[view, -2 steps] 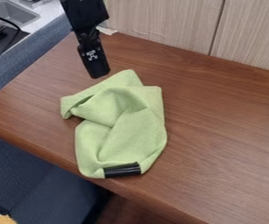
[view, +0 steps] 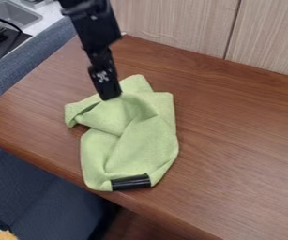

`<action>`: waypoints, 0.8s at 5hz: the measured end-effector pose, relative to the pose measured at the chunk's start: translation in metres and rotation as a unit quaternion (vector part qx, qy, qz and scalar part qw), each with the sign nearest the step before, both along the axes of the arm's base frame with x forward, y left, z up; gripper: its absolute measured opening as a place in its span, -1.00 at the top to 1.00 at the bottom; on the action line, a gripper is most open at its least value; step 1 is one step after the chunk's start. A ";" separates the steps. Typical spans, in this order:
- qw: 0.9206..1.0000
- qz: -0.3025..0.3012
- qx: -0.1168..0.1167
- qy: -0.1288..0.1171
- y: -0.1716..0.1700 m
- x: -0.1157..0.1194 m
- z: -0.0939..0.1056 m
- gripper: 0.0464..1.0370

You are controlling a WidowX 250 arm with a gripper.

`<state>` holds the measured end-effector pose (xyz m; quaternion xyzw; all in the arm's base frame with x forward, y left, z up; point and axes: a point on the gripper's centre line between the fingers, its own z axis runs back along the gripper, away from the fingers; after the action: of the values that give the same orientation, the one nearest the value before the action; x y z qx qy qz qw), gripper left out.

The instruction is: Move the cloth to the left of the table

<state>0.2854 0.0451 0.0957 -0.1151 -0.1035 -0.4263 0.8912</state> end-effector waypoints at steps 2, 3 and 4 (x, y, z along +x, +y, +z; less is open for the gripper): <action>0.999 -0.032 -0.008 0.004 -0.013 -0.004 -0.042 -0.93; 0.998 -0.054 0.017 -0.002 -0.017 -0.002 -0.069 -0.93; 0.997 -0.059 0.038 -0.012 -0.011 0.002 -0.077 -0.93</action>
<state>0.2875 0.0340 0.0192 -0.0817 -0.0904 -0.4830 0.8671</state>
